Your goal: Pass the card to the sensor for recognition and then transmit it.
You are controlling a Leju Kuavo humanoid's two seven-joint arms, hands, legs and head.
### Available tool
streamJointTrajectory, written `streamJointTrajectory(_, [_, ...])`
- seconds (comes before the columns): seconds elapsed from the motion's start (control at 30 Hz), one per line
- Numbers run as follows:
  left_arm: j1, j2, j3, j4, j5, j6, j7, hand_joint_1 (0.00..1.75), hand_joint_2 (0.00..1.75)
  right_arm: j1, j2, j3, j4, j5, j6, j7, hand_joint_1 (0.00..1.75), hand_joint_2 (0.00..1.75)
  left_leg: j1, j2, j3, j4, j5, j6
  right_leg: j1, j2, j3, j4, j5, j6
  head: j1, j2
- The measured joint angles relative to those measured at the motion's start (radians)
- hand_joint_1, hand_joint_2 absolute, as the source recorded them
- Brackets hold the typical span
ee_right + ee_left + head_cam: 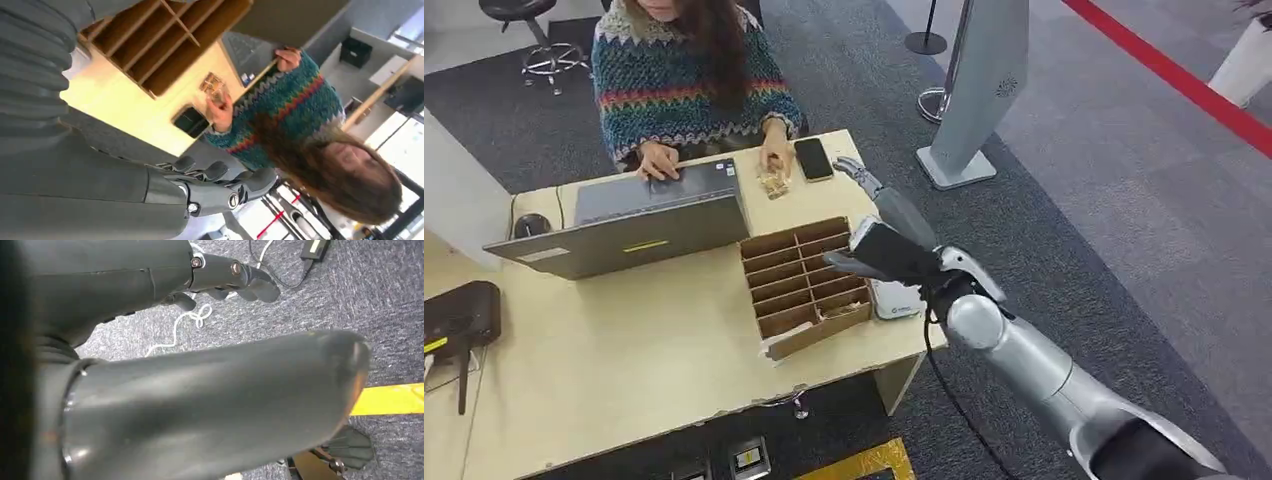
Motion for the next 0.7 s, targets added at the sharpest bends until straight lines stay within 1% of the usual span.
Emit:
streamJointTrajectory(0.13, [0.000,0.006,0.007,0.000,0.000,-0.006,0.000,0.00,0.00,0.065,-0.005,-0.007,-0.017,0.047,0.050,0.026,0.00,1.75,0.000,0.000,0.000,0.000,0.000,0.000,0.000,0.000,0.000,0.000,0.000,0.000,0.000,0.000])
streamJointTrajectory(0.27, [-0.001,0.009,0.011,0.000,0.002,-0.011,0.000,0.00,0.00,0.096,-0.005,-0.003,-0.023,0.130,0.101,0.073,0.00,1.75,0.000,0.000,0.000,0.000,0.000,0.000,0.000,0.000,0.000,0.000,0.000,0.000,0.000,0.000])
streamJointTrajectory(0.37, [0.000,0.009,0.014,0.000,0.002,-0.012,0.000,0.00,0.00,0.109,-0.005,0.015,-0.025,0.243,0.142,0.129,0.00,1.75,0.000,0.000,0.000,0.000,0.000,0.000,0.000,0.000,0.000,0.000,0.000,0.000,0.000,0.000])
streamJointTrajectory(0.5, [-0.001,0.009,0.016,0.000,-0.004,-0.013,0.000,0.00,0.00,0.119,-0.005,0.045,-0.025,0.359,0.173,0.184,0.00,1.75,0.000,0.000,0.000,0.000,0.000,0.000,0.000,0.000,0.000,0.000,0.000,0.000,0.000,0.000])
streamJointTrajectory(0.6, [-0.002,0.009,0.015,0.000,-0.010,-0.011,0.000,0.00,0.00,0.119,-0.005,0.077,-0.025,0.506,0.229,0.265,0.00,1.75,0.000,0.000,0.000,0.000,0.000,0.000,0.000,0.000,0.000,0.000,0.000,0.000,0.000,0.000])
streamJointTrajectory(0.7, [-0.003,0.009,0.016,0.000,-0.010,-0.008,0.001,0.00,0.00,0.118,-0.004,0.113,-0.028,0.609,0.266,0.316,0.00,1.75,0.000,0.000,0.000,0.000,0.000,0.000,0.000,0.000,0.000,0.000,0.000,0.000,0.000,0.000])
